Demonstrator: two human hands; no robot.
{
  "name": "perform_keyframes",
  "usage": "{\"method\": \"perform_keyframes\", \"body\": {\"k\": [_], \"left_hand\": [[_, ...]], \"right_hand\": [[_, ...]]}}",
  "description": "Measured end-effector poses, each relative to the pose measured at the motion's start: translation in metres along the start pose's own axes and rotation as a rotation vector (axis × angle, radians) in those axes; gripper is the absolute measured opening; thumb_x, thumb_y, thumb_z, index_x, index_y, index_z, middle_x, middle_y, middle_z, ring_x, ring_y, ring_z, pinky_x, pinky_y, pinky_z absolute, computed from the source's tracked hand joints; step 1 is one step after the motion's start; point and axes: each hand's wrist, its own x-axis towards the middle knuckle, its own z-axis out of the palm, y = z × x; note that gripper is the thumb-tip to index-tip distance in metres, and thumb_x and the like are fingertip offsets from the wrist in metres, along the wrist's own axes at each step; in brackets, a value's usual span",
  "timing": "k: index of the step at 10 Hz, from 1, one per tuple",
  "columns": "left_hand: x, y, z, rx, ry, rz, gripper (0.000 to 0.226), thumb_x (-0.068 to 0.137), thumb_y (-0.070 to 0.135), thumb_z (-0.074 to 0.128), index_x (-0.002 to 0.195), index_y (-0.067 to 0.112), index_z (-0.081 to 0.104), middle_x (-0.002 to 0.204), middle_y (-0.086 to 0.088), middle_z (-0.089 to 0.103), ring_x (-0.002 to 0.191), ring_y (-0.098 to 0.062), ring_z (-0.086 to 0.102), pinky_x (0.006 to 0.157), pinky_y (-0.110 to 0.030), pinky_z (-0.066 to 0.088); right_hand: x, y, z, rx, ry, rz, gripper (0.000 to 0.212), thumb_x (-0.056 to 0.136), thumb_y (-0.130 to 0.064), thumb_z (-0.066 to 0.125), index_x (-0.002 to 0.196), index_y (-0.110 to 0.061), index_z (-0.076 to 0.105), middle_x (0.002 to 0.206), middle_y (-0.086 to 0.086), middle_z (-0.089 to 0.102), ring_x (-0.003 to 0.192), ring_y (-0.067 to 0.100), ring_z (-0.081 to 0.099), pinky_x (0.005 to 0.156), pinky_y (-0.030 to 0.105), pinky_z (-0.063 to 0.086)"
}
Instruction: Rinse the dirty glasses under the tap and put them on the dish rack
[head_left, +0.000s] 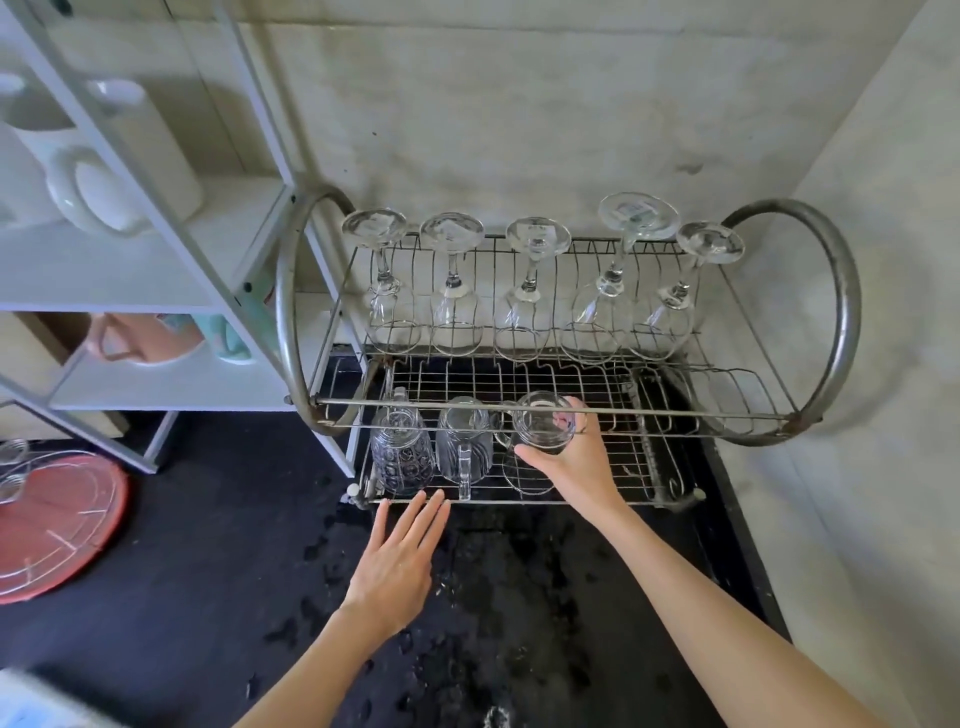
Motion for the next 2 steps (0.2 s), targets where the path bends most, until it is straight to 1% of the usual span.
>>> {"method": "perform_keyframes", "body": {"k": [1,2], "left_hand": [[0.0,-0.002,0.009,0.034,0.058,0.024,0.121,0.056,0.023,0.079,0.148,0.01,0.002,0.144,-0.007,0.042,0.134,-0.024,0.027,0.107,-0.049,0.015],[0.003,-0.001,0.004,0.013,0.049,0.025,0.11,0.053,0.025,0.081,0.144,0.008,0.022,0.142,-0.007,0.045,0.132,-0.024,0.029,0.105,-0.052,0.03]], "right_hand": [[-0.001,0.001,-0.004,0.025,-0.071,0.029,0.102,0.072,-0.027,0.081,0.148,-0.016,0.014,0.149,0.003,0.025,0.131,0.014,0.038,0.108,0.026,0.031],[-0.017,-0.006,-0.019,-0.053,-0.095,0.069,0.107,0.077,-0.034,0.076,0.151,-0.016,0.001,0.155,0.001,0.012,0.14,0.015,0.024,0.113,0.029,0.023]]}}
